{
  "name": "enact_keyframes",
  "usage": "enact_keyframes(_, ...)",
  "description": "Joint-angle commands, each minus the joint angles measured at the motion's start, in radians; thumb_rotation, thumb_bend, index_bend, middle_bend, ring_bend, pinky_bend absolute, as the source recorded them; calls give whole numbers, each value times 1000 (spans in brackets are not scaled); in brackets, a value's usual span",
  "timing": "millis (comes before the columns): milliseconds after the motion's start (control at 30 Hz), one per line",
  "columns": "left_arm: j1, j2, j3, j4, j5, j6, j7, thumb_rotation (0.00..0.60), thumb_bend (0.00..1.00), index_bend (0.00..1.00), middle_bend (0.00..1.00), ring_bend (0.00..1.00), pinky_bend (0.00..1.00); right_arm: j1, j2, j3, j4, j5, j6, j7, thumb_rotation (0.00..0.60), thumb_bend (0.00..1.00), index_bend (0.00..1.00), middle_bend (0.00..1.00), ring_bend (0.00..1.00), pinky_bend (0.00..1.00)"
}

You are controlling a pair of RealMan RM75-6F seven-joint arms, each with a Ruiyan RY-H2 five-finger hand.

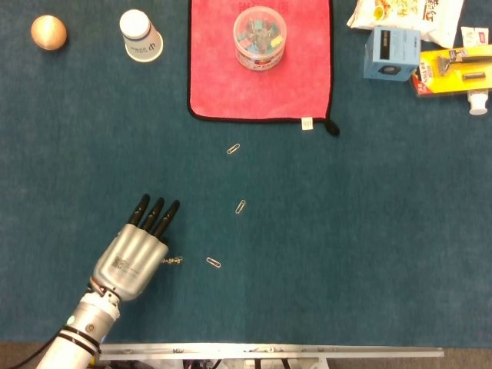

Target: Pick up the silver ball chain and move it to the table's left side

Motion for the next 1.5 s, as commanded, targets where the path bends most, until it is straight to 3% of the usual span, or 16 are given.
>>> enact_keyframes(33,-3,-5,-6,-5,-11,-9,14,600,345,569,0,0,56,-2,-1,-1,3,-2,4,3,600,0,78,84,0,0)
enact_keyframes(633,-45,-6,-37,-47,-105,-64,93,600,347,569,0,0,56,5,4,3,7,14,-12,20,600,0,78,84,0,0)
enact_keyframes(1500,-78,-34,-25,-88,-116,-69,120,600,348,569,0,0,55,-2,5,2,17,12,3,41,600,0,77,84,0,0)
